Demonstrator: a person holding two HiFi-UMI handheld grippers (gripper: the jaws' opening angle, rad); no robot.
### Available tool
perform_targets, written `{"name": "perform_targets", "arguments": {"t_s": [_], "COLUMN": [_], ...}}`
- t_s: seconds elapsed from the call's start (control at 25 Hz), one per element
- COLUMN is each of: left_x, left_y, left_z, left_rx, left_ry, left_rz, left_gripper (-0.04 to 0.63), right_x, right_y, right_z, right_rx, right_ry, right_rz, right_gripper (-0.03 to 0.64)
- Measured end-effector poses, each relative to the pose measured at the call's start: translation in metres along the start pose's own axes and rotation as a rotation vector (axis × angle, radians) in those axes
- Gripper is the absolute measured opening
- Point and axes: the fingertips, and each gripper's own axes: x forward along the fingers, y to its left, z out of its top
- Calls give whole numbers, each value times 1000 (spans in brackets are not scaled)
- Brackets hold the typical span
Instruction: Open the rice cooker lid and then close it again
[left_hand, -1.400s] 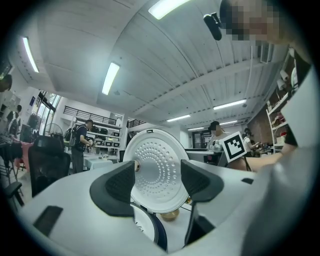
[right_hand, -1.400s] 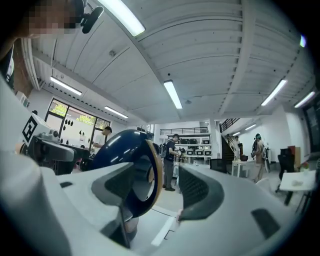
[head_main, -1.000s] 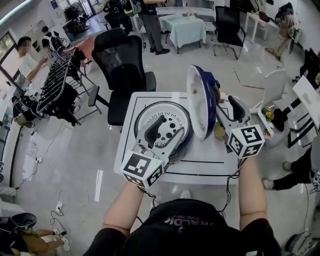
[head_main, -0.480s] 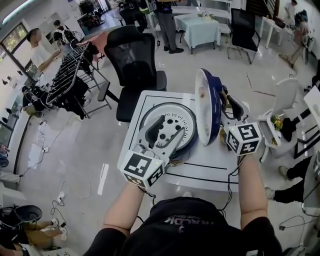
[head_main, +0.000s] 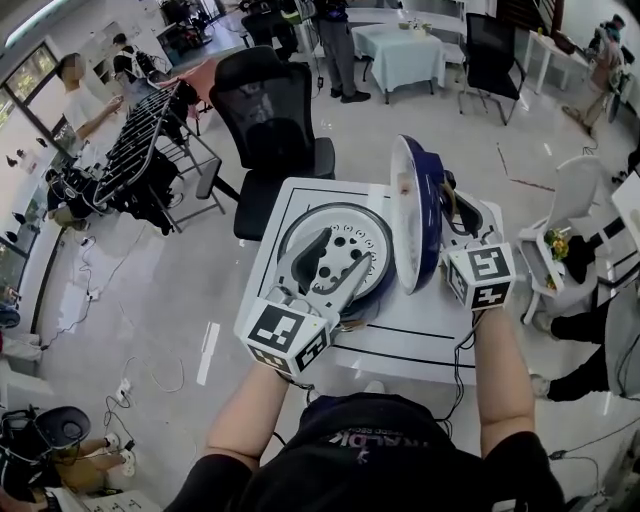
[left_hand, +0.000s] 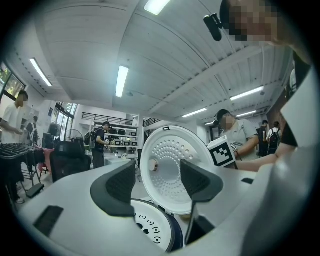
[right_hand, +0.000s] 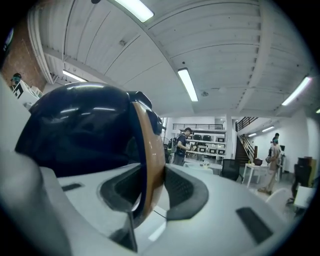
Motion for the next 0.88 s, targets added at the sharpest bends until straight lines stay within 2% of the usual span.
{"name": "perform_targets", "arguments": {"t_s": [0.2,0.56,0.72,0.88], "left_x": [-5,-20,-30,-47], "left_y": [7,30,49,73], "left_z": [-1,-1,4,7], "left_rx": [-17,-41,-41,-38], "left_ry": [-3,-19,-27,-27], "left_rz": [-2,-30,-32,-42], "left_gripper": [278,271,259,247], "right_x": [3,12,18,31], "right_y": [5,29,46,80], "right_z": [1,13,22,31], "right_rx": [9,-94,-173,-299], "right_ry": [15,43,58,79], "right_rz": [-19,-58,-67,-76], "right_gripper": [117,114,114,115]}}
